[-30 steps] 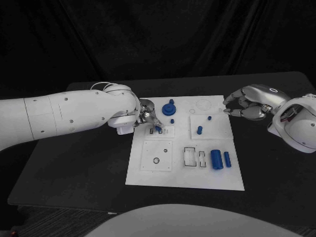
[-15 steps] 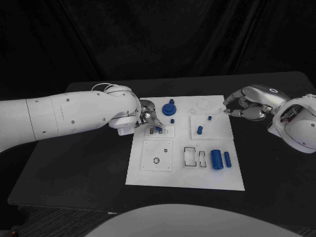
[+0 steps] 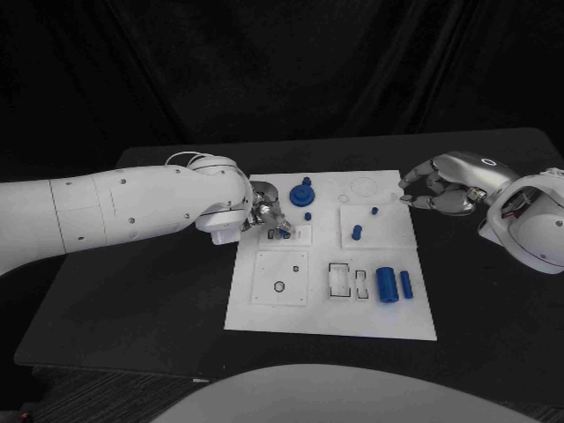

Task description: Assemble the parts on the task board

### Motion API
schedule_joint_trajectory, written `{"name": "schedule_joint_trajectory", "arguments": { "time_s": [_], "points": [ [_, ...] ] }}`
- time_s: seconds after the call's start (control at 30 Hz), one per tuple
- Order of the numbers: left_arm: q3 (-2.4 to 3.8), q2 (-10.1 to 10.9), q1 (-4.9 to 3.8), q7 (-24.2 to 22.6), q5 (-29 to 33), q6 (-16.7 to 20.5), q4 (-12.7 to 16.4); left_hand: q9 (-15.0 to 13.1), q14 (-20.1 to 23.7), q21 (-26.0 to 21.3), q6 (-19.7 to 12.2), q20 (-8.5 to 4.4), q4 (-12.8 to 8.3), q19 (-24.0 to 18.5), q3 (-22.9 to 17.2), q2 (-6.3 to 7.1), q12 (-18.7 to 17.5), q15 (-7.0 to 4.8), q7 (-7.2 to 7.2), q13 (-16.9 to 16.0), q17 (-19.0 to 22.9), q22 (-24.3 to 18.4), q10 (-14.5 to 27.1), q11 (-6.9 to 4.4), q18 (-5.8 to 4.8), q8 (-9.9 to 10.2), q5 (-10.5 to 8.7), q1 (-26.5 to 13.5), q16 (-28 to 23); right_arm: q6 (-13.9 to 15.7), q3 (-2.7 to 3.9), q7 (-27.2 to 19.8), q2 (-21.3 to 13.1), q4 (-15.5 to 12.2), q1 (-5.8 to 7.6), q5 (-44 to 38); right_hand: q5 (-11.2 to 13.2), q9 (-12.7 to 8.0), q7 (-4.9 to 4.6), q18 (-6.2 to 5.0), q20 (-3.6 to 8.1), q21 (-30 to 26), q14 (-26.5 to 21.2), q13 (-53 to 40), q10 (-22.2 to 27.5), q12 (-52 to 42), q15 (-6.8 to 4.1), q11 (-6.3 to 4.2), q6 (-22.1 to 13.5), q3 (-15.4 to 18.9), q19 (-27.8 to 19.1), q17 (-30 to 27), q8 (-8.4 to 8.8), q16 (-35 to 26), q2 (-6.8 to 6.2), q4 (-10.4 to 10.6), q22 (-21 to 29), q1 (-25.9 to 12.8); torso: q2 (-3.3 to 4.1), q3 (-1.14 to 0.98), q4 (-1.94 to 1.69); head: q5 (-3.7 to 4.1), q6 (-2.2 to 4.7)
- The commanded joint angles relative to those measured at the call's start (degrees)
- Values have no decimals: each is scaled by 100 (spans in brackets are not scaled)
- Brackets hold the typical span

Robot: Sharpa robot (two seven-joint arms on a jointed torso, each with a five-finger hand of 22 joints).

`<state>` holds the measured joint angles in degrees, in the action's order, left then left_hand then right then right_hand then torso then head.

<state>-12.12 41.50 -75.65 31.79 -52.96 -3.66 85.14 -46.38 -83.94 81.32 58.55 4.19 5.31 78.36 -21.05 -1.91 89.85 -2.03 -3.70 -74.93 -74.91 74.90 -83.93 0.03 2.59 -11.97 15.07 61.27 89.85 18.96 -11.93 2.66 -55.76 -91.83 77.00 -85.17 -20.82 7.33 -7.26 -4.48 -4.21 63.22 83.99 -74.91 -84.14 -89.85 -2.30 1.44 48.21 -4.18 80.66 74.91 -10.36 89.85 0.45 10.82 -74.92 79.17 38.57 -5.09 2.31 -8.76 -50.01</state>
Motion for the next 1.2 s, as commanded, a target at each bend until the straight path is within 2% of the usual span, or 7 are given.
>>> {"name": "schedule_joint_trajectory", "arguments": {
  "time_s": [0.03,0.63,0.7,0.87,1.2],
  "points": [
    [-4,7,23,-40,-5,-55,18,1,-606,-16,28,17,37,5,-9,-3,15,-9,2,-1507,-1509,740,-607,12,78,14,-29,-46,15,-34,3,118,-8,-7,-13,-5,-34,-8,9,-83,-4,-20,601,-1509,-586,-15,36,32,24,-11,-42,1509,40,15,12,-34,-803,53,1,3,-2,2,1],
    [-4,45,27,-122,-5,57,52,-3,-606,-29,31,18,20,-8,-18,-3,15,-10,8,-1507,-1509,732,-607,8,82,20,-24,-19,15,-54,3,143,-15,9,-14,-5,-48,-13,6,-84,-5,-27,601,-1509,-586,-15,37,34,26,-24,-45,1509,42,15,22,-35,-801,52,2,3,-4,4,1],
    [-4,61,27,-177,-5,120,67,-6,-606,-26,36,17,13,-1,-28,-12,15,-11,10,-1507,-1509,738,-607,6,80,22,0,-4,15,-55,3,144,-16,9,-15,-5,-55,-14,5,-84,-5,-29,601,-1509,-586,-15,37,33,26,-28,-45,1509,43,15,26,-35,-801,52,1,6,-3,5,1],
    [-4,98,27,-263,-5,181,103,-34,-606,-24,70,10,-21,20,-82,-24,15,-21,20,-1507,-1509,756,-607,-5,76,26,230,67,15,-60,3,148,-21,8,-17,-5,-76,-18,5,-84,-5,-30,601,-1509,-586,-15,38,34,26,-38,-45,1509,45,15,32,-37,-801,54,1,4,1,-1,1],
    [-3,135,26,-257,-5,113,146,-46,-606,-22,98,7,-20,28,-82,-14,15,-24,23,-1507,-1509,763,-607,-9,75,16,268,66,15,-76,3,160,-26,9,-22,-5,-88,-20,5,-85,-5,-33,601,-1509,-586,-15,38,34,27,-43,-46,1509,46,15,34,-39,-800,56,4,7,1,-3,1]
  ]
}}
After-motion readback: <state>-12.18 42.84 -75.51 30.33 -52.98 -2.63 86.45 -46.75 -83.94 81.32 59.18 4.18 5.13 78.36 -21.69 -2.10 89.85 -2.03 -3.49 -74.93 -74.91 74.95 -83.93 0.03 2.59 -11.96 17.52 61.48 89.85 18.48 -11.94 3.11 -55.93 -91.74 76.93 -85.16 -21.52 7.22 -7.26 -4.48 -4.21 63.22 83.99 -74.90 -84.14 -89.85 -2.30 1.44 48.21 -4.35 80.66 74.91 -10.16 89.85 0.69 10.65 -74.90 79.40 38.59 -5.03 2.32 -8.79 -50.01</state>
